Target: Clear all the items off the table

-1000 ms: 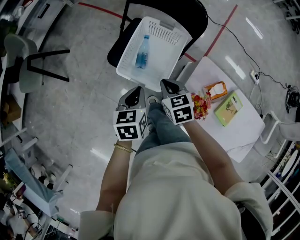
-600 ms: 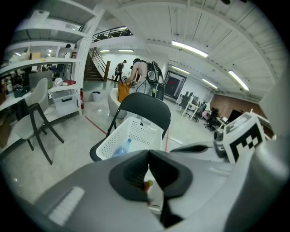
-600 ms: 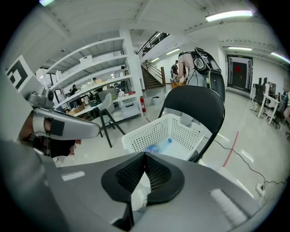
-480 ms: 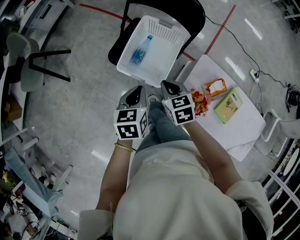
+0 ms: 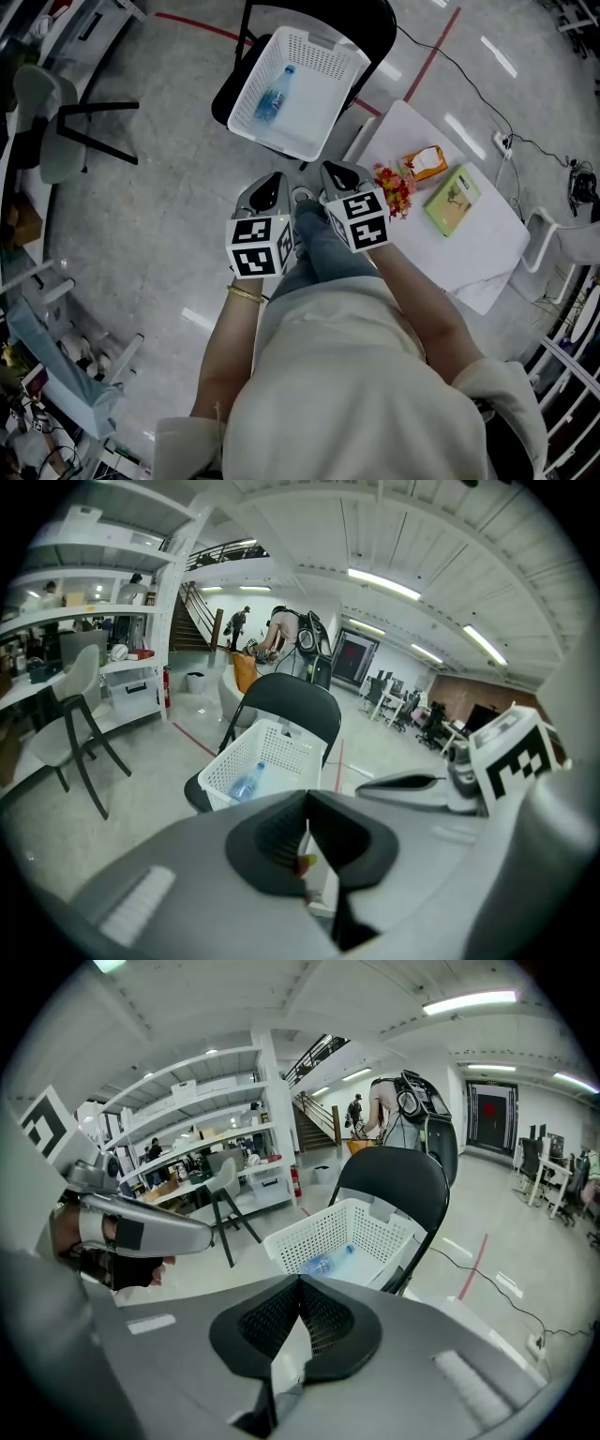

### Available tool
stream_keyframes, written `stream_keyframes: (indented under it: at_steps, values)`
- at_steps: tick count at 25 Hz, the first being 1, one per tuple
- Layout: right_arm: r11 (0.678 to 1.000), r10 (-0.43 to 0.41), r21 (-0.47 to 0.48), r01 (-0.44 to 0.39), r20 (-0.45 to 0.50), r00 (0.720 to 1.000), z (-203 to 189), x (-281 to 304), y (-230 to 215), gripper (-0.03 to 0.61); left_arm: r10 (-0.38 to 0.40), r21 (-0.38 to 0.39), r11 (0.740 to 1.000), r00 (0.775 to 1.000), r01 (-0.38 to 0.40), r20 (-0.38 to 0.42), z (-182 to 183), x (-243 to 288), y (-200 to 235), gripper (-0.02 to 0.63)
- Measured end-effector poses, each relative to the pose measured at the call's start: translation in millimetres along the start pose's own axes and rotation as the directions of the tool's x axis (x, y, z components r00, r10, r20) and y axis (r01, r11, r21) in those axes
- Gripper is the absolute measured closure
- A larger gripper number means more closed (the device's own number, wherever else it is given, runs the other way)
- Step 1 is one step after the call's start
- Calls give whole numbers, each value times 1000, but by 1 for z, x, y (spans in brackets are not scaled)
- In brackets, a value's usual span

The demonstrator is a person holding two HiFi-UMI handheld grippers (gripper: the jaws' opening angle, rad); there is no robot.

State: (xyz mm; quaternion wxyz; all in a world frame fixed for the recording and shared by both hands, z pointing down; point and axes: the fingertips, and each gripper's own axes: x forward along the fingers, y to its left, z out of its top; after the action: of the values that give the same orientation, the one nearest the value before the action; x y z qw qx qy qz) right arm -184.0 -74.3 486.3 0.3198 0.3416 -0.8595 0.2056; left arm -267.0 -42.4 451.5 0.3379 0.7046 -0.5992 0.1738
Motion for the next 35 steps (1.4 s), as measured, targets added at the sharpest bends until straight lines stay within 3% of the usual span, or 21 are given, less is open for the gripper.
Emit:
stream_keyframes:
  at_steps: [23,35]
  values:
    - [999,-52,7,52,98,994,-68,-110,50,580,-30,34,999,999,29,43,-76,-88,-55,604]
    - [989,-130,79,124,82,988,-123,-143,49,580,-71,59,996,997,70,6,-115,-105,-82,604]
